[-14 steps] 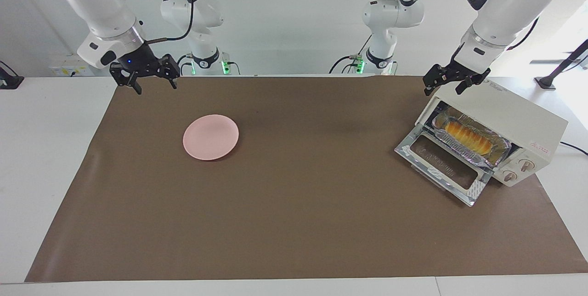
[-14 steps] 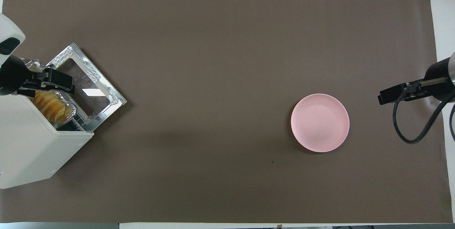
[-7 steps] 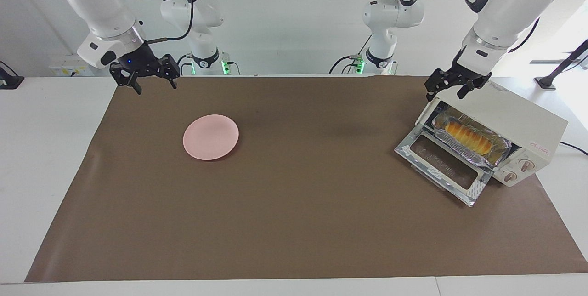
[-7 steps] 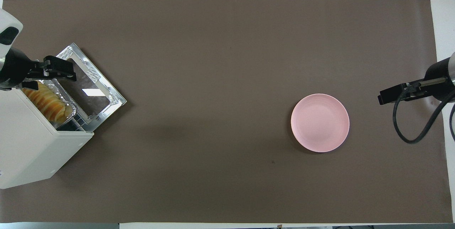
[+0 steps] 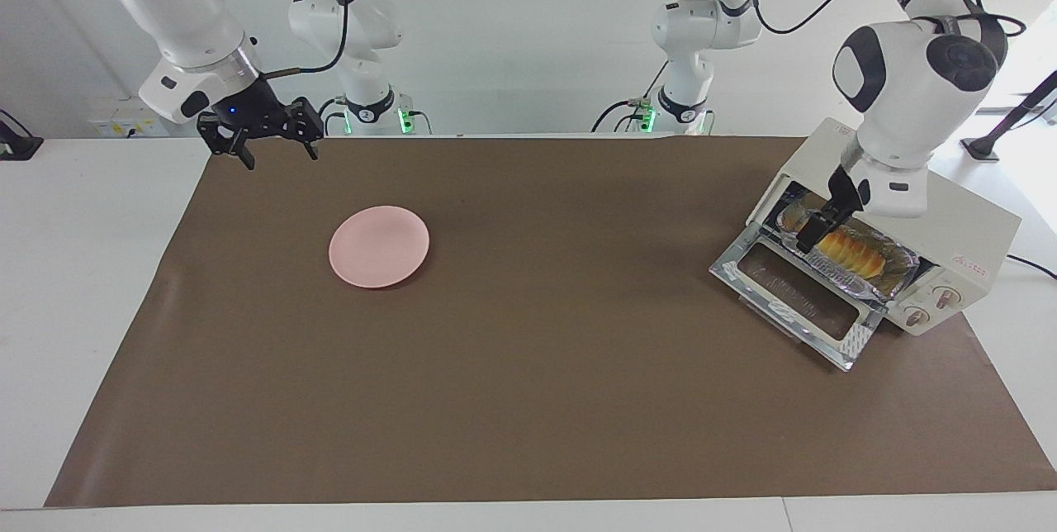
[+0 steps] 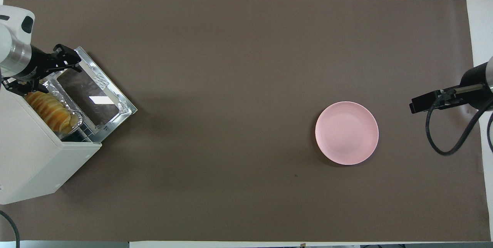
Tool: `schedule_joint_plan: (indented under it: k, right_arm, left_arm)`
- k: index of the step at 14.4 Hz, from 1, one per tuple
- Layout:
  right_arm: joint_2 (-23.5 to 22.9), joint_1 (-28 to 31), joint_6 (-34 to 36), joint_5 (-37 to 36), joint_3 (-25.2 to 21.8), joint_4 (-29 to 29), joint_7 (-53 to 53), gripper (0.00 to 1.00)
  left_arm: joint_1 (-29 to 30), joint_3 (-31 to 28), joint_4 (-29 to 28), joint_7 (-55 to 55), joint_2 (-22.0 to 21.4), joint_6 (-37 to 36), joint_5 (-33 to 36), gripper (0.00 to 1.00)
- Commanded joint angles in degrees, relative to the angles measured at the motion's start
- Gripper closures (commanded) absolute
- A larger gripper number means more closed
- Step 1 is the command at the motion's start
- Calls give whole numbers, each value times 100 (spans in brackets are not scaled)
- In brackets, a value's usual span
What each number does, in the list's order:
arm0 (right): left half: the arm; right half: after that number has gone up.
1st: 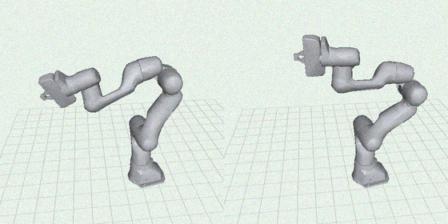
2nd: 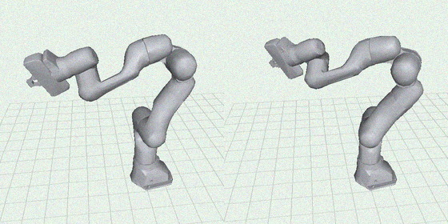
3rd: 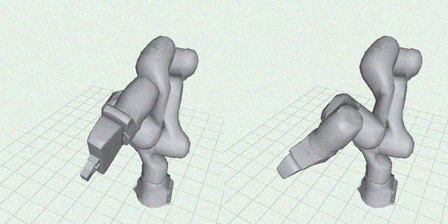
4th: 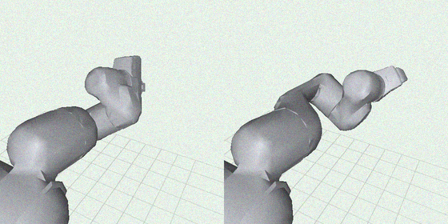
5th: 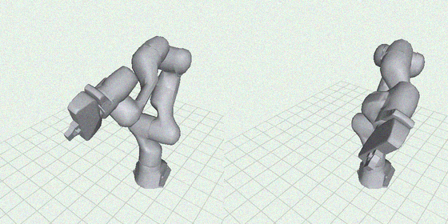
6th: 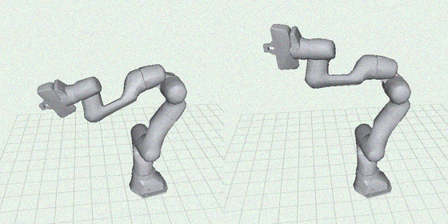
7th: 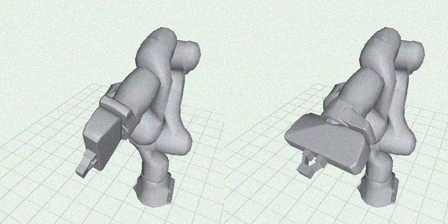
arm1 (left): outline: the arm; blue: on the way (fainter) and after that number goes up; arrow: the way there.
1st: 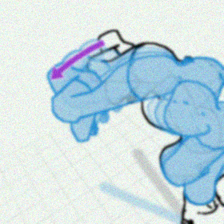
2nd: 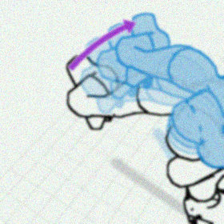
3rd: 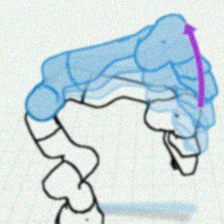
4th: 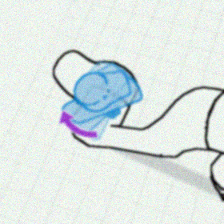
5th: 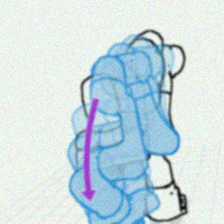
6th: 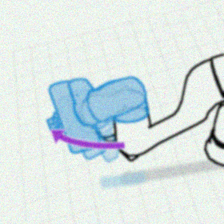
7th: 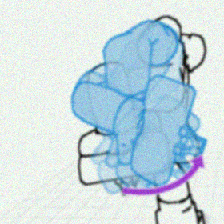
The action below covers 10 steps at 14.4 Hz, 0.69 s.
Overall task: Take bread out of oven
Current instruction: 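Reach into the toaster oven and grasp the foil tray with the left gripper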
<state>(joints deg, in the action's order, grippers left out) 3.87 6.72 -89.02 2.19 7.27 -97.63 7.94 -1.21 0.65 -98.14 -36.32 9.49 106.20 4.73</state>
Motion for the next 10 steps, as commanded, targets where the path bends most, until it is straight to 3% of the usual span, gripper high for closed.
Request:
schedule_joint_plan:
  k: [1, 6, 7, 9, 10]
  right_arm:
    - [79, 84, -2, 62, 55, -90, -47, 0]
    - [79, 84, -2, 62, 55, -81, -47, 0]
    - [79, 84, -2, 62, 55, -90, -47, 0]
    - [79, 84, -2, 62, 55, -90, -47, 0]
    - [87, 84, -2, 62, 55, -81, -47, 0]
  left_arm:
    - [243, 49, -494, -349, 36, 663, 194, 0]
    - [385, 49, -978, -612, 97, 1226, 414, 0]
    - [394, 49, -1040, -718, 210, 1341, 414, 4]
    - [402, 49, -1146, -737, 220, 1570, 414, 33]
    - [455, 49, -1155, -728, 238, 1597, 414, 43]
